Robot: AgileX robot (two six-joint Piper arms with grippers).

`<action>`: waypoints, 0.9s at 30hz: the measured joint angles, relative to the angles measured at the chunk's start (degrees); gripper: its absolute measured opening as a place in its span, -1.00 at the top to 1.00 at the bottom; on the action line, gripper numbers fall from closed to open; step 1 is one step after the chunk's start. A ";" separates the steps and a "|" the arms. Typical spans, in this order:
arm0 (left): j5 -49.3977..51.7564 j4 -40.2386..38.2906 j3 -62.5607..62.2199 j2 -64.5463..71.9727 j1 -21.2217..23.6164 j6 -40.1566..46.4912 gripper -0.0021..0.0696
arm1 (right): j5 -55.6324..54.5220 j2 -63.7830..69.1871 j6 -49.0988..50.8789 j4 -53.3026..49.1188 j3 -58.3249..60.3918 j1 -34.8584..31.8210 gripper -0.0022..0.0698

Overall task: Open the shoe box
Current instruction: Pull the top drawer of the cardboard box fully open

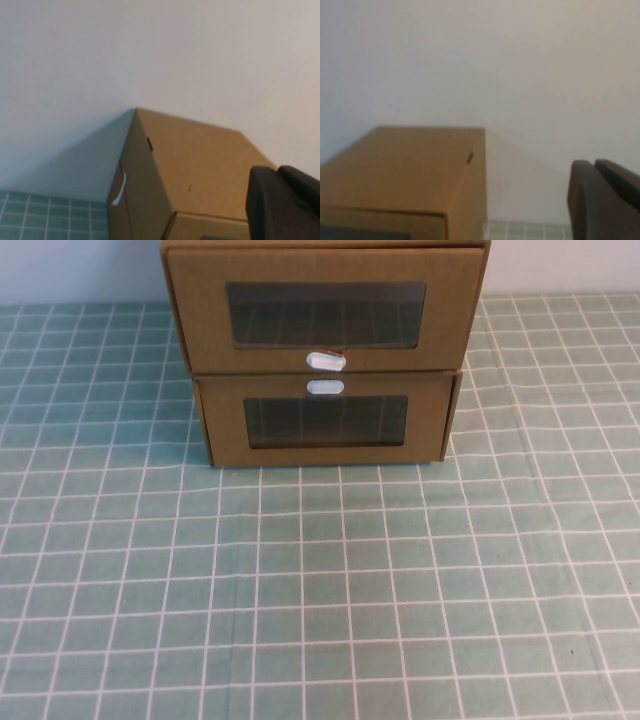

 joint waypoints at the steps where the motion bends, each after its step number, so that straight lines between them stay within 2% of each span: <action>1: 0.42 0.00 0.00 1.18 0.00 0.80 0.96 | 1.12 1.34 -0.90 -0.79 -0.05 0.00 0.98; 7: 3.14 -3.91 -1.25 10.69 0.00 12.09 0.96 | 7.13 9.16 -13.80 -5.77 -0.28 2.38 0.98; 10: 7.35 -9.68 -5.18 16.53 0.00 19.68 0.96 | 9.67 13.82 -19.71 -8.72 -0.28 8.13 0.98; 15: 20.94 -24.86 -18.03 28.74 0.00 37.40 0.96 | 16.45 20.86 -26.92 -15.14 -0.28 22.20 0.98; 20: 27.27 -36.13 -30.33 40.41 0.00 41.84 0.96 | 18.92 26.37 -30.13 -17.64 -0.28 32.99 0.98; 27: 28.41 -36.38 -45.90 53.19 -3.85 42.11 0.96 | 22.00 34.65 -30.53 -27.35 -0.37 39.04 0.98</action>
